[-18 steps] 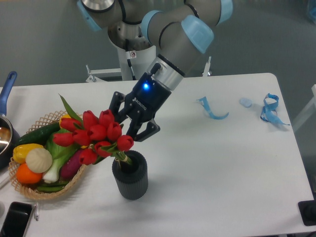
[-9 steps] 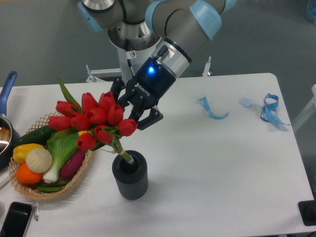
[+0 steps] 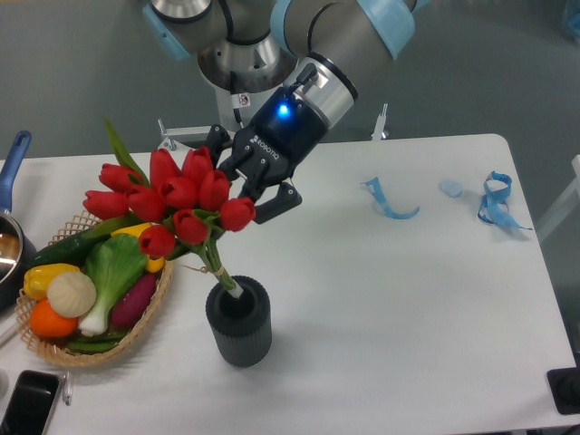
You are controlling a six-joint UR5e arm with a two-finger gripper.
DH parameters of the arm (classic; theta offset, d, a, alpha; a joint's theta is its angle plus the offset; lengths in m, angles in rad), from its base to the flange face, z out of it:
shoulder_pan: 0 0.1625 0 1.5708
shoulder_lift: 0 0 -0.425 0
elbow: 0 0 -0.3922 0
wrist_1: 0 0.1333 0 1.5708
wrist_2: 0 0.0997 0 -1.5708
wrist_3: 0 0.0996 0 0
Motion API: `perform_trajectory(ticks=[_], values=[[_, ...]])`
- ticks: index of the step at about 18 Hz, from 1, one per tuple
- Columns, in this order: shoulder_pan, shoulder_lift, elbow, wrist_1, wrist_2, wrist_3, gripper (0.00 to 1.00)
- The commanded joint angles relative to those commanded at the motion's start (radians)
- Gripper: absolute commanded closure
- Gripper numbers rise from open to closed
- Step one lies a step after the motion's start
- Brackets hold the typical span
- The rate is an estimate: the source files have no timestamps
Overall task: Pick up the flowers from the vase
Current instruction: 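Lift the gripped tulips up out of the grey vase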
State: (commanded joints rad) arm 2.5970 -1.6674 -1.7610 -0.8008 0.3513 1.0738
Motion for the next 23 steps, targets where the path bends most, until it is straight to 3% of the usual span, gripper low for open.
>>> perform_trajectory(ticks=[13, 21, 23], values=[[0.038, 0.037, 0.038, -0.002, -0.037, -0.048, 0.59], [0.214, 0.018, 0.026, -0.002, -0.031, -0.035, 0.59], [0.267, -0.026, 0.032, 0.000, -0.031, 0.009, 0.59]])
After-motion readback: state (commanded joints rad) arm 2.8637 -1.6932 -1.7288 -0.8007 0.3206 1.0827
